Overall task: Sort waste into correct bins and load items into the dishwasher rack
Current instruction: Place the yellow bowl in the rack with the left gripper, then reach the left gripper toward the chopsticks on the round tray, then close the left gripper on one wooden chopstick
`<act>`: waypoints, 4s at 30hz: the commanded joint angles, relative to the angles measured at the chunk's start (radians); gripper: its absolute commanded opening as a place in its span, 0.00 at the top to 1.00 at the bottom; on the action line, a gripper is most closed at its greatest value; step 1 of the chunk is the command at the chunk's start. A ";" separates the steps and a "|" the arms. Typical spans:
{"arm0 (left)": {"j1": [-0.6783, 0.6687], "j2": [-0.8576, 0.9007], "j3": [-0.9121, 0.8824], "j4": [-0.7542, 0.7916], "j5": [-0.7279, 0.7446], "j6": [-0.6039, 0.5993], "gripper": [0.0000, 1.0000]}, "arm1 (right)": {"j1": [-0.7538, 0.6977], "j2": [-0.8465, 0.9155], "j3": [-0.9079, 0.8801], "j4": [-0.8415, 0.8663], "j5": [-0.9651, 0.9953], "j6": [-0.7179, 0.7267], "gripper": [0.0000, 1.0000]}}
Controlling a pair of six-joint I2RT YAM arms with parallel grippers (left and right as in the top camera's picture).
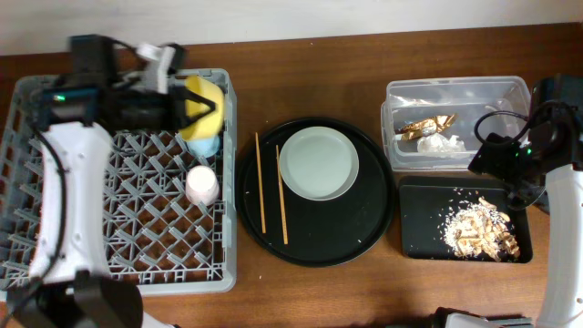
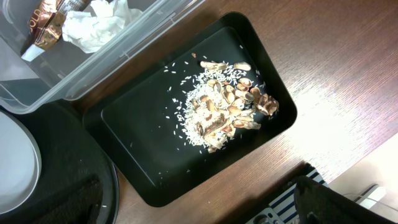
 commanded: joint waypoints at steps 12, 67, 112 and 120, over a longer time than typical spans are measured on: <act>0.357 0.537 0.010 0.252 0.584 -0.109 1.00 | -0.006 0.003 0.010 -0.003 0.013 0.008 0.01; -0.990 0.297 -0.453 0.843 -0.994 -0.349 0.42 | -0.006 0.003 0.010 -0.003 0.013 0.008 0.01; -0.813 0.196 -0.547 0.344 -1.422 -0.816 0.73 | -0.005 0.003 0.010 -0.003 0.013 0.008 0.01; -0.813 0.256 -0.548 0.361 -1.441 -0.816 0.74 | -0.006 0.003 0.010 -0.003 0.013 0.008 0.01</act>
